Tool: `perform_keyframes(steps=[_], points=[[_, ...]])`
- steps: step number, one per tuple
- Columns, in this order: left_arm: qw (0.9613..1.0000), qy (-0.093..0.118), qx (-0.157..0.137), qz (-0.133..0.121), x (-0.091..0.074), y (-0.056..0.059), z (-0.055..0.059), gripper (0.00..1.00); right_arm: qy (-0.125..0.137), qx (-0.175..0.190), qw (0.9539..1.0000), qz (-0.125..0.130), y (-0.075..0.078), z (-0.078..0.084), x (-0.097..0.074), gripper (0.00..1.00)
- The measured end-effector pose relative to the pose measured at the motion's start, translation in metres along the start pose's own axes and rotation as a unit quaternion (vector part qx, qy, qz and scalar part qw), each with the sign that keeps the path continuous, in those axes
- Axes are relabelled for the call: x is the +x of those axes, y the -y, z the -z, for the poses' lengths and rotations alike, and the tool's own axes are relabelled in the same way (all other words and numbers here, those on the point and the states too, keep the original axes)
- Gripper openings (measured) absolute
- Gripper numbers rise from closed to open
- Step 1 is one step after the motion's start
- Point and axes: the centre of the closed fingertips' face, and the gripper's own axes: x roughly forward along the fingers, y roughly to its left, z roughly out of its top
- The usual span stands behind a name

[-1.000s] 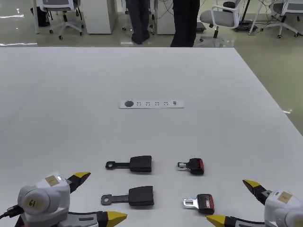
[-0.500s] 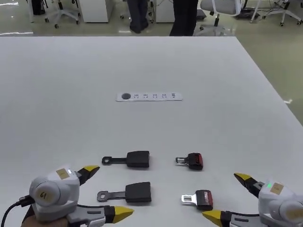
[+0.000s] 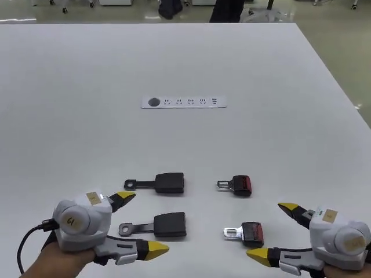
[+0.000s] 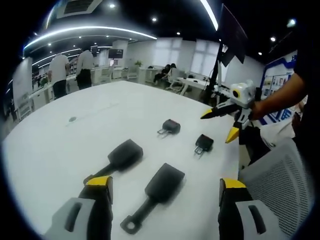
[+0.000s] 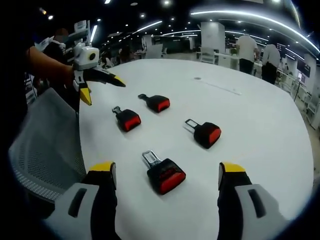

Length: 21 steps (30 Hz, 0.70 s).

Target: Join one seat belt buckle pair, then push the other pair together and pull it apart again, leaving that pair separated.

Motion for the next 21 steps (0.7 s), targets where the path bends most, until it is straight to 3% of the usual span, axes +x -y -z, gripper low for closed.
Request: perform_keyframes(steps=[4,9,12,21], points=[[0.9999,-0.009,0.005,0.009,0.008,0.001,0.004,0.88,-0.011,-0.005,0.9998,-0.014,-0.002,0.004,0.006,0.83],[0.9988,-0.034,0.021,0.028,0.015,0.006,0.018,0.81,-0.035,-0.018,0.9985,-0.038,-0.005,0.015,0.012,0.78],[0.9982,-0.042,0.028,0.034,0.018,0.007,0.019,0.81,-0.042,-0.022,0.9978,-0.046,-0.006,0.017,0.014,0.76],[0.9957,-0.061,0.043,0.054,0.034,0.0,0.027,0.75,-0.066,-0.035,0.9946,-0.072,-0.003,0.034,0.027,0.71]])
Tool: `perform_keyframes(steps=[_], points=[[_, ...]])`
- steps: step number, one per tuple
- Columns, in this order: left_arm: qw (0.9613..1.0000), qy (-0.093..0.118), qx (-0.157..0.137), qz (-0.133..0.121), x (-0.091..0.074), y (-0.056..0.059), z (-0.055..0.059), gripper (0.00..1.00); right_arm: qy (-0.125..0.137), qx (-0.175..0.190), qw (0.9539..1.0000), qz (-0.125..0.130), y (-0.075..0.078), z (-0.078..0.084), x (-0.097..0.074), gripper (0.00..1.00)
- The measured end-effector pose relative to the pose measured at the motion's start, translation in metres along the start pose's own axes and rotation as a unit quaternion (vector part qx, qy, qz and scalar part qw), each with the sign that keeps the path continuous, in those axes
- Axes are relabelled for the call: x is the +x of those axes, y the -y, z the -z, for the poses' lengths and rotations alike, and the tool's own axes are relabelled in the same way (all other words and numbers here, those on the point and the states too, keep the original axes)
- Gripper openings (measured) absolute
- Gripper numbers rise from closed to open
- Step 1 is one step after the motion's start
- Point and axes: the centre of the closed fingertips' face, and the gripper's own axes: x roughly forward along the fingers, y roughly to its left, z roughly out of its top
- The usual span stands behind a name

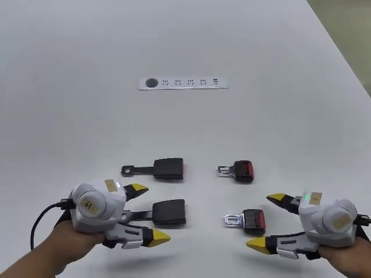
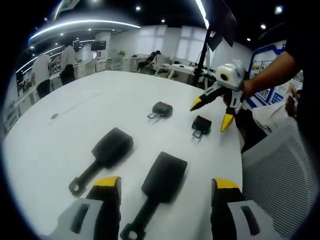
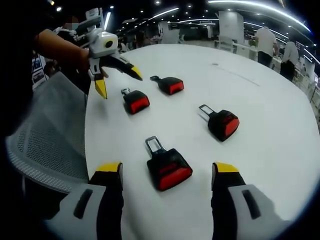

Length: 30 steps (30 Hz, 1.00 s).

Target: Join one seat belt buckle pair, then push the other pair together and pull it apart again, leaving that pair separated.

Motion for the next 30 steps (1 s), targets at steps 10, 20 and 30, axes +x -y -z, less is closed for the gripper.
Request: perform_keyframes(steps=[10,20,30], points=[[0.9969,-0.055,0.045,0.034,0.014,0.0,0.019,0.66,-0.028,-0.017,0.9992,-0.024,-0.004,0.005,0.004,0.63],[0.9907,-0.083,0.093,0.054,0.02,0.006,0.017,0.55,-0.06,-0.054,0.9956,-0.047,-0.008,0.014,0.007,0.54],[0.9847,-0.086,0.139,0.059,0.026,0.0,0.019,0.43,-0.071,-0.073,0.9937,-0.047,-0.006,0.015,0.012,0.45]])
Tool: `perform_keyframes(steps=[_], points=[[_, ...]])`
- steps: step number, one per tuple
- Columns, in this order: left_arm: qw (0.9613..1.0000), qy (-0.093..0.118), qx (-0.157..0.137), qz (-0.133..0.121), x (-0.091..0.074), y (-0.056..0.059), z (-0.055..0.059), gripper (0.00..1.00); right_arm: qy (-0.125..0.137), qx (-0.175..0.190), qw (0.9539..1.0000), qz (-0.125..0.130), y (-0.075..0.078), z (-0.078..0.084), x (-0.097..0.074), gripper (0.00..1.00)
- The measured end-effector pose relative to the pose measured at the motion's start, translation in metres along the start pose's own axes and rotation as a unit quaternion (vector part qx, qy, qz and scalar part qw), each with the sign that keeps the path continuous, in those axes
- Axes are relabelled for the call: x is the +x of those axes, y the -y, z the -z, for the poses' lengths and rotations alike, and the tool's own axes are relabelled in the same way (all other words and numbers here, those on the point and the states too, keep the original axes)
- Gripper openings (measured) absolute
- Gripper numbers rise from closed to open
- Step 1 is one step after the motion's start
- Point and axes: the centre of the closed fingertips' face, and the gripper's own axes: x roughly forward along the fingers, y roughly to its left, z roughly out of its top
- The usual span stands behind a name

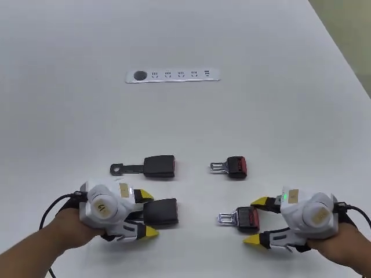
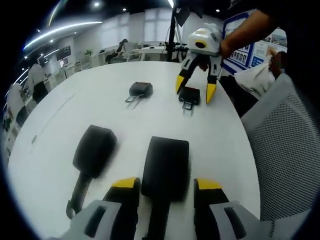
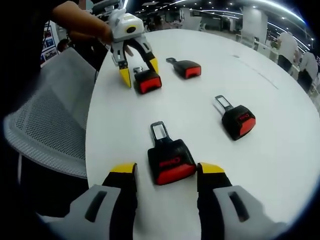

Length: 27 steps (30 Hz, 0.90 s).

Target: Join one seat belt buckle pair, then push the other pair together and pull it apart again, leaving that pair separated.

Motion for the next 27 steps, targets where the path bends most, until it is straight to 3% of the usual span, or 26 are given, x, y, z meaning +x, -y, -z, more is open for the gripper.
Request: perform_keyframes(steps=[2,4,12,19,27], points=[[0.9997,-0.011,0.019,-0.005,0.0,-0.0028,0.002,0.35,-0.008,-0.005,0.9999,0.006,0.0018,0.0,0.0,0.42],[0.9998,-0.007,0.018,-0.001,0.0019,-0.005,0.001,0.34,-0.011,-0.006,0.9999,0.009,0.003,-0.0006,0.0001,0.38],[0.9986,-0.021,0.044,0.021,0.0007,-0.0046,0.0034,0.33,-0.027,-0.013,0.9995,0.005,0.006,-0.0002,-0.0013,0.35],[0.998,-0.026,0.052,0.024,0.0009,-0.0048,0.0049,0.33,-0.046,-0.021,0.9987,0.0,0.0077,0.0007,-0.0002,0.34],[0.9975,-0.035,0.056,0.026,0.0004,-0.0023,0.0032,0.33,-0.047,-0.019,0.9987,0.003,0.0044,-0.0091,0.0052,0.34]])
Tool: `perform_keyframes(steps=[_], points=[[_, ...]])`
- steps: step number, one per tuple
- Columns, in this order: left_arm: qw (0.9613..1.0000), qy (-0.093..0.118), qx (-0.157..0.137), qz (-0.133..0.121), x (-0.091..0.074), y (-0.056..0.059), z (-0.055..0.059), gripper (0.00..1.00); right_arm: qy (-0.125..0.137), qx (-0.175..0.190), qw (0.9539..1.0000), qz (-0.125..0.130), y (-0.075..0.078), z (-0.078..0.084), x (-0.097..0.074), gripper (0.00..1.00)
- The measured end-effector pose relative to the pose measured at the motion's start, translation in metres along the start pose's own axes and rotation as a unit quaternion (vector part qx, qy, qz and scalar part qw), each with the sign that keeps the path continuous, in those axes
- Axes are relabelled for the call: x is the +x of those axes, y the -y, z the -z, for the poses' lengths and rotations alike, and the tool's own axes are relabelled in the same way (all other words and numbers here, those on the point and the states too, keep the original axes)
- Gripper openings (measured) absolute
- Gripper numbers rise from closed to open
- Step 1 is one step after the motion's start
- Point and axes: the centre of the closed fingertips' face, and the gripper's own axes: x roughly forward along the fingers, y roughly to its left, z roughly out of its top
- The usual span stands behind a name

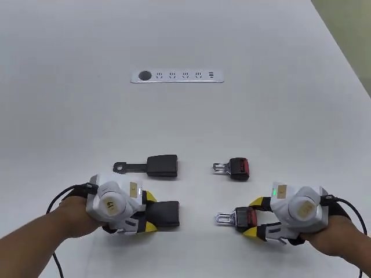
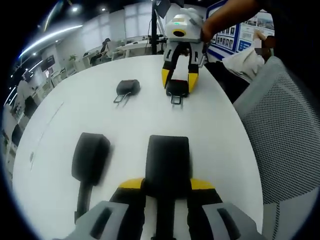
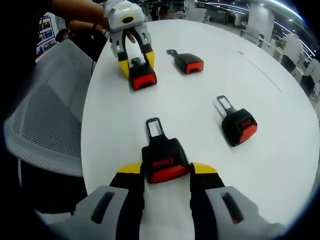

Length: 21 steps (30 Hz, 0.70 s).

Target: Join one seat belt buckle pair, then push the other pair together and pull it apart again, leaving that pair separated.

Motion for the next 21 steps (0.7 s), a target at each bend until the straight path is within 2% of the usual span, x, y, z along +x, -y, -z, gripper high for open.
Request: perform_keyframes(steps=[12,21], points=[[1.0,-0.001,-0.003,0.0,0.0,0.001,0.003,0.33,0.006,-0.005,1.0,-0.004,-0.002,-0.014,0.01,0.34],[1.0,-0.002,-0.005,0.0,0.001,0.003,0.004,0.33,0.017,-0.009,0.9998,-0.004,-0.006,-0.034,0.024,0.34]])
